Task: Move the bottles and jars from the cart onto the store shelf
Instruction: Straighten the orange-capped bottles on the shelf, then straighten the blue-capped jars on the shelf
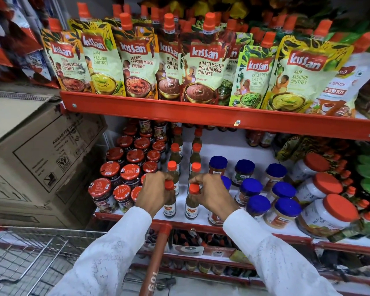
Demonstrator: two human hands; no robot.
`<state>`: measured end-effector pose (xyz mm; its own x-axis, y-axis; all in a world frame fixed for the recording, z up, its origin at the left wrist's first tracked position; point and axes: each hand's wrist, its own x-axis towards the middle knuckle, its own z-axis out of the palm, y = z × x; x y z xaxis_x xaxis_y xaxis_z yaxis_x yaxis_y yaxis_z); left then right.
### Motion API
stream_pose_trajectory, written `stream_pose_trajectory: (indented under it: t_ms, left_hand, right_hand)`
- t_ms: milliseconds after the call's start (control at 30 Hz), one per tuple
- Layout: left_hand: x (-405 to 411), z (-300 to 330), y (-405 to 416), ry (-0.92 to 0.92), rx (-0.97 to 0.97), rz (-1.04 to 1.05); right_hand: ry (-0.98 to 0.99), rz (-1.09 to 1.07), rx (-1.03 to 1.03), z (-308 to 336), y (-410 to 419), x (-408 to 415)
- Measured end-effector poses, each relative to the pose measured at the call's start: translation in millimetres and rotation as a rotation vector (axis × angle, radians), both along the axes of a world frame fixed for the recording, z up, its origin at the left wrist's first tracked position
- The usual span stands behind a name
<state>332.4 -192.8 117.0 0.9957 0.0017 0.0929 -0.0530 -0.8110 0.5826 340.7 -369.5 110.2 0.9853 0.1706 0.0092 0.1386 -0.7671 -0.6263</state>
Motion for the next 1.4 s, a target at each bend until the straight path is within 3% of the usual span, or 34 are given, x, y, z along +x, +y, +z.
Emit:
stream_pose_trajectory:
  t_ms: [300,433,567,867,1133,1267,1400]
  left_hand:
    - [-4,4,-9,0.009,0.073,-0.003]
    - [-10,15,-35,-0.209,0.189,-0.035]
    - [-32,21,-93,-0.318,0.019,-0.071]
    - [-25,-40,-198,0.120,-0.147,-0.122]
    - [-22,-56,-230,0.243,-0.207,-0.073]
    - [-24,-61,-232,0.250,-0.305,-0.031]
    - [-26,-64,-228,0.238,-0.288,-0.031]
  right_hand:
    - [-0.049,-0.035,0.035,8,-47,-29]
    - [-0.048,-0.154,0.020,6,-98,-51]
    - [-0.070,-0.265,-0.004,6,-149,-62]
    - [-0.021,-0.266,0.037,-24,-187,-47]
    - [0.105,-0.214,0.006,-44,-193,-30]
    - [0.111,-0.209,0.028,-46,-196,-34]
    - [0.098,-0.208,0.058,-47,-196,-42]
